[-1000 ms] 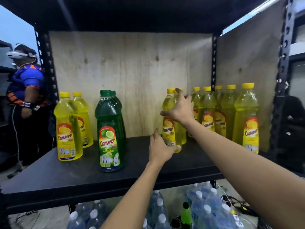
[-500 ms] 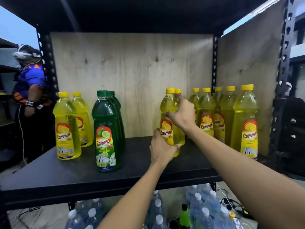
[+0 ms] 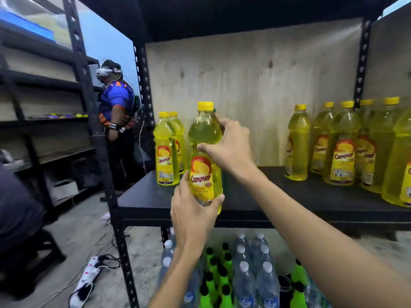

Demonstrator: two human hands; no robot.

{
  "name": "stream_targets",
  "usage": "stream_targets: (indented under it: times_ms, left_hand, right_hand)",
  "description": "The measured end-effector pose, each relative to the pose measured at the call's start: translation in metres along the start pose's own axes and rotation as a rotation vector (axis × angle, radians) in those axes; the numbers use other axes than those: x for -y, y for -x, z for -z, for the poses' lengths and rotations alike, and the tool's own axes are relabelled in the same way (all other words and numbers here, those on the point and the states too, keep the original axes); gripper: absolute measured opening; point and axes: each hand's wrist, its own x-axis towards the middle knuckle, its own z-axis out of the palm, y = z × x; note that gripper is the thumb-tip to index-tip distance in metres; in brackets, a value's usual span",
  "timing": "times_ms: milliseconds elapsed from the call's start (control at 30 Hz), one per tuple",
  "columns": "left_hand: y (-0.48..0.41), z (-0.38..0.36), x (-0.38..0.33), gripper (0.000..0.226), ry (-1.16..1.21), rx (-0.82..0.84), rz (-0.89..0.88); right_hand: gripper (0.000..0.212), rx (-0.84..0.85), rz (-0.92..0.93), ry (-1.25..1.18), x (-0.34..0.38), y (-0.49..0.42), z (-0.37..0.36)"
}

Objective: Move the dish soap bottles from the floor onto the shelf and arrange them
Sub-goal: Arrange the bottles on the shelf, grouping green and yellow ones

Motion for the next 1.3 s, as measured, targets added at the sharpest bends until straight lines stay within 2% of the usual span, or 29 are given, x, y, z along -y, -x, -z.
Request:
stream_targets:
  times_ms: [133, 267, 400, 767, 867, 933, 1033, 1100, 1200, 1300]
  left_hand:
    - [-0.037, 0.024, 0.039, 0.099, -0.079, -0.052, 0.016]
    - [-0.07, 0.028, 0.066, 0.097, -0.112, -0.056, 0.059]
    - [-0.092, 0.027, 0.086, 0.095, -0.124, -0.039, 0.085]
    - [-0.105, 0.022, 0.111, 0.099, -0.152, -0.02, 0.083]
    - [-0.099, 0.025, 0.103, 0.109, -0.205, 0.023, 0.122]
    - [-0.087, 0.029, 0.088, 0.108, -0.225, -0.037, 0.09]
    - [-0.058, 0.031, 0.052, 0.087, -0.128, -0.138, -0.074]
    - [-0.038, 0.024, 0.023, 0.07, -0.002, -0.13, -0.199]
    - [-0.007, -0.001, -0.02, 0.049, 0.192, -0.002, -0.333]
    - [0.023, -0.04, -0.062, 0.04, 0.299, 0.258, -0.39]
  right_hand:
    - [0.073, 0.062, 0.021, -0.08, 0.024, -0.011, -0.054]
    - [0.078, 0.127, 0.026, -0.065, 0.031, -0.031, -0.102]
    - [0.068, 0.177, 0.015, -0.091, 0.03, -0.046, -0.137]
    - [0.091, 0.226, 0.007, -0.122, 0.016, -0.062, -0.172]
    - [0.098, 0.277, -0.021, -0.125, 0.016, -0.056, -0.153]
    - [0.094, 0.284, -0.034, -0.133, 0.013, -0.046, -0.127]
    - [0.068, 0.238, -0.028, -0.208, -0.002, -0.02, -0.07]
    - [0.053, 0.197, -0.049, -0.224, -0.02, 0.0, -0.029]
    - [0.043, 0.075, -0.11, -0.179, -0.057, 0.023, 0.033]
    - [0.037, -0.061, -0.187, -0.062, -0.102, 0.035, 0.088]
